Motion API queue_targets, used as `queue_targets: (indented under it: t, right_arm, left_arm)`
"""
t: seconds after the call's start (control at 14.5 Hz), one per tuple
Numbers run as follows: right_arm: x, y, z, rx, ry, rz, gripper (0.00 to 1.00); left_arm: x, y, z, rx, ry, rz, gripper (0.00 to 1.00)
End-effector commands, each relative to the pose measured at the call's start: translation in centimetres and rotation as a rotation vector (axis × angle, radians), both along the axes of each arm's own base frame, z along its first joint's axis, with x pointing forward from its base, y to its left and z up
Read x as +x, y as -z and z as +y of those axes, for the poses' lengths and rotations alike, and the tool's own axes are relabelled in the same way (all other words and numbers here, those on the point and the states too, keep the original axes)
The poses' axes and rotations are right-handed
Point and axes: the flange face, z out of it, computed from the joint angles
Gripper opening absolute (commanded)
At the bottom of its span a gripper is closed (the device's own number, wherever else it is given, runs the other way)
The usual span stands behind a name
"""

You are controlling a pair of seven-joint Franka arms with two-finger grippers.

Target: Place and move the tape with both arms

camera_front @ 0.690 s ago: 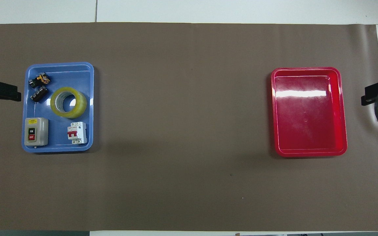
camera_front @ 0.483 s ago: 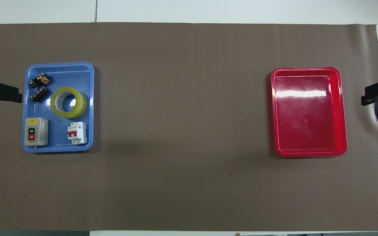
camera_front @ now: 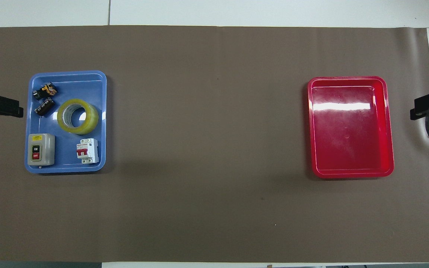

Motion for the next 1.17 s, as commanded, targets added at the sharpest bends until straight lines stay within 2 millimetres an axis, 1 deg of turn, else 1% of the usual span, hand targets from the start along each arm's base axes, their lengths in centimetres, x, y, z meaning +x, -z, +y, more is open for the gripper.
queue_targets:
  t: [0.0, 0.28, 0.41, 0.55, 0.69, 0.83, 1.1]
  right_arm:
    - [-0.4, 0.1, -0.3, 0.004, -0.019, -0.013, 1.0]
    - [-0.5, 0.0, -0.4, 0.005, -0.019, -0.013, 1.0]
    - [-0.5, 0.0, -0.4, 0.005, -0.021, -0.013, 1.0]
    - [-0.5, 0.0, -0.4, 0.005, -0.022, -0.013, 1.0]
    - [-0.5, 0.0, -0.5, 0.005, -0.022, -0.013, 1.0]
    - [-0.5, 0.0, -0.5, 0.005, -0.022, -0.011, 1.0]
    - [-0.5, 0.0, -0.5, 0.005, -0.022, -0.011, 1.0]
  left_arm:
    - [-0.9, -0.1, 0.5, -0.012, -0.003, 0.001, 1.0]
    - [-0.8, -0.2, 0.5, -0.012, -0.004, -0.011, 1.0]
    - [-0.7, 0.6, 0.6, -0.003, 0.002, -0.006, 1.0]
    - [0.0, 1.4, 0.7, 0.008, 0.005, -0.026, 1.0]
    - [0.6, 4.0, 0.7, 0.008, 0.008, -0.049, 1.0]
    - [1.1, 7.3, 0.6, 0.007, 0.012, -0.072, 1.0]
    - [3.1, 13.7, 0.6, 0.006, 0.015, -0.07, 1.0]
